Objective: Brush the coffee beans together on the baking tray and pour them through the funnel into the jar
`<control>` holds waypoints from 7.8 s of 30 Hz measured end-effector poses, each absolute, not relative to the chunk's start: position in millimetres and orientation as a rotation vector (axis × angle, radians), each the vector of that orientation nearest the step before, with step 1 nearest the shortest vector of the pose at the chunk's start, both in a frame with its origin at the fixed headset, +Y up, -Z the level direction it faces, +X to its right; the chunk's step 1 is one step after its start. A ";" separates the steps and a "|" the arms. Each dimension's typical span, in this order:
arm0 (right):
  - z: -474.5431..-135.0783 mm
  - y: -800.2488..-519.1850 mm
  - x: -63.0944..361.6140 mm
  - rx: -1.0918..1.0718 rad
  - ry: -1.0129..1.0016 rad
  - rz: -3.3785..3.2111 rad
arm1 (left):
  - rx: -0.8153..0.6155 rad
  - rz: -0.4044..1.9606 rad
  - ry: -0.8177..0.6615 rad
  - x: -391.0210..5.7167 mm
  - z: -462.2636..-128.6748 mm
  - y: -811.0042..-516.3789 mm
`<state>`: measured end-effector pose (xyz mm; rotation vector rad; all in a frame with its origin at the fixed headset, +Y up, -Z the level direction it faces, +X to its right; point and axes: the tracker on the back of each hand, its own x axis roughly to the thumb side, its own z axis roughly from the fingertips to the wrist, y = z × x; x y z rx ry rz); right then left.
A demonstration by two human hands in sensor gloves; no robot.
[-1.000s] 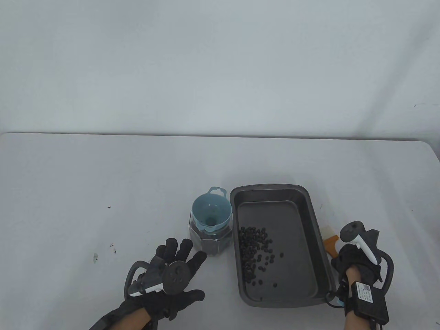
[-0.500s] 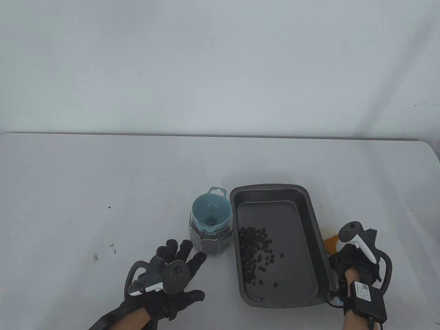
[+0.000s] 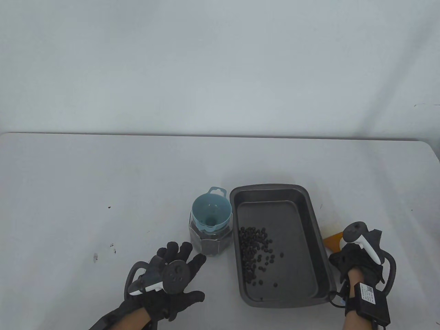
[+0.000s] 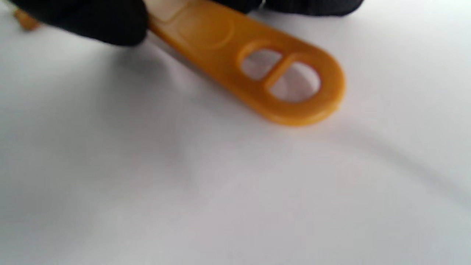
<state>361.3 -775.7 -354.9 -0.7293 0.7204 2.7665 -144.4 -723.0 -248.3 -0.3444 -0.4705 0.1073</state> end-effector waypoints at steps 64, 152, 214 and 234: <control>-342.9 -692.5 330.9 -0.366 -0.125 2.708 | -0.398 0.140 -0.450 -148.5 -251.5 -724.7; -289.9 -702.3 115.9 0.708 0.506 3.477 | -0.468 0.192 -0.400 -159.5 -257.7 -725.2; -316.7 -711.7 142.8 0.467 0.400 3.573 | -0.507 0.209 -0.385 -162.4 -259.2 -725.3; -273.6 -703.6 142.9 0.551 0.610 3.544 | -0.520 0.218 -0.379 -162.3 -258.5 -725.8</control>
